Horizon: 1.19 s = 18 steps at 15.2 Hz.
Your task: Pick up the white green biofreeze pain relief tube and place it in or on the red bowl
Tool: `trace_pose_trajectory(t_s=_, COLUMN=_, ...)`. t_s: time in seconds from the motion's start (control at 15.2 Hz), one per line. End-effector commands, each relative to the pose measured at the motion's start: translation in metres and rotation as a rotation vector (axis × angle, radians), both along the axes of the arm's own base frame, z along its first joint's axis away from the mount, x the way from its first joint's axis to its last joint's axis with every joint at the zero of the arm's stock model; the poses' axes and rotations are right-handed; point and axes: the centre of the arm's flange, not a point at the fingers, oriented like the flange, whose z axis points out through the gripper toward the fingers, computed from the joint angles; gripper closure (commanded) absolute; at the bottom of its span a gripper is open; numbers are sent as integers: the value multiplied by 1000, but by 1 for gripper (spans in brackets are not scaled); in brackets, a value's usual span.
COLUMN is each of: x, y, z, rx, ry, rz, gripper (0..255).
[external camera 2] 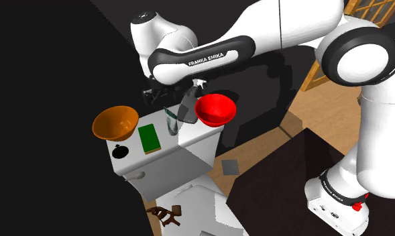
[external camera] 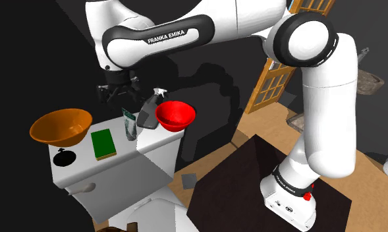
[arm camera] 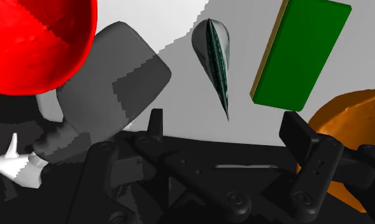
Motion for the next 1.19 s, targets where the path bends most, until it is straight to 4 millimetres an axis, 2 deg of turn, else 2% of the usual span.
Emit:
trace_pose_trajectory(t_s=0.0, x=5, y=6, z=-9, rx=1, ry=-3, rz=1, gripper=0)
trace_pose_trajectory(t_s=0.46, x=6, y=4, z=-43, rx=1, ry=-3, rz=1, gripper=0)
trace_pose_trajectory(t_s=0.92, x=6, y=4, z=-43, rx=1, ry=-3, rz=1, gripper=0)
trace_pose_trajectory(t_s=0.99, x=6, y=4, z=-43, rx=1, ry=-3, rz=1, gripper=255)
trace_pose_trajectory(t_s=1.12, x=6, y=4, z=-43, rx=1, ry=-3, rz=1, gripper=255)
